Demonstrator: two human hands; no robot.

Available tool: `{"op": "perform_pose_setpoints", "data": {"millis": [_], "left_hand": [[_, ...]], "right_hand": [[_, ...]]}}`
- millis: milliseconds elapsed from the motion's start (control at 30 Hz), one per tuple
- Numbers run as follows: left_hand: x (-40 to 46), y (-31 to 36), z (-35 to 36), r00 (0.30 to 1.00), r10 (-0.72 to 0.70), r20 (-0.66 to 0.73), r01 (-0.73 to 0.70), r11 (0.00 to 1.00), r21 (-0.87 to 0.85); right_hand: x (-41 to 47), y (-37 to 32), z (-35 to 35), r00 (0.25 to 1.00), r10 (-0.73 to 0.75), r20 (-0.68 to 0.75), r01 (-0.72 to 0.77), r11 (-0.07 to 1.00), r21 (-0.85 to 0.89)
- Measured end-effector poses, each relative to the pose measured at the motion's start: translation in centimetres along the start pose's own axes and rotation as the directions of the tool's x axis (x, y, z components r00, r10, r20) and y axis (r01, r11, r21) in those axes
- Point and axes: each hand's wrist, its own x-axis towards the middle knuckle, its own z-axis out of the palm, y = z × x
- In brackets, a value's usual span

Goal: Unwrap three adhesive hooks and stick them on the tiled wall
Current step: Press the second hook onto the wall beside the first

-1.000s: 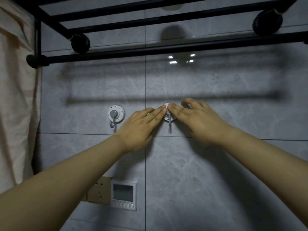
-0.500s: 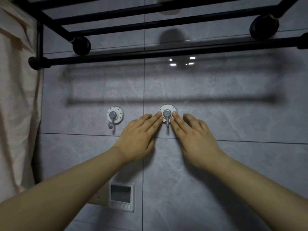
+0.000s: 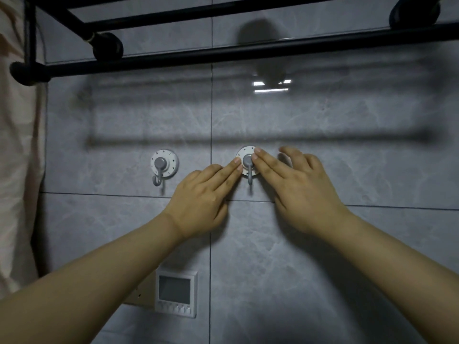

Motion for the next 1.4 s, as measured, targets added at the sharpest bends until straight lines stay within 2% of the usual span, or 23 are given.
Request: {"op": "perform_pose_setpoints", "data": {"millis": [233,367,567,867,1133,1267,1333,1400], "left_hand": [[0.0,0.3,0.7,0.999,-0.020,-0.043,0.018,0.999,-0.040],[0.1,0.4,1.2,0.995,-0.036,-0.092,0.031,0.998,-0.053],[0.1,0.4,1.3,0.992,-0.025,-0.123,0.019,0.998,-0.052],[0.0,0.6,0.8,0.995,-0.045,-0.091,0.039,0.997,-0.069],[-0.2,1.0,1.2,0.986,-0.095,-0.135,0.080,0.990,-0.112],[-0.3,1.6,0.2,0.983,-0.168,-0.073,0.166,0.986,-0.034],[-0.9,2.1,-0.2,0.957,-0.286,-0.055,0.276,0.950,-0.143],[-2.1,2.8,-0.5,0.901,-0.434,-0.029,0.396,0.846,-0.357]], "right_hand": [[0.3,-0.2,0.1,0.999,-0.031,0.026,0.032,0.998,-0.049],[0.7,-0.5,-0.2,0.999,-0.041,-0.017,0.040,0.997,-0.058],[1.4,-0.5,-0.8,0.999,-0.022,-0.048,0.024,0.999,0.043],[-1.4,-0.5,0.0,0.988,0.010,0.155,-0.010,1.000,0.002],[-1.4,-1.2,-0.1,0.980,0.034,0.196,-0.046,0.998,0.053],[-1.6,-1.4,-0.9,0.979,0.070,0.192,-0.103,0.981,0.165],[-2.5,-1.8,-1.2,0.985,0.129,0.113,-0.158,0.937,0.311],[-4.0,-2.7,-1.3,0.981,0.194,-0.021,-0.155,0.840,0.521]]}}
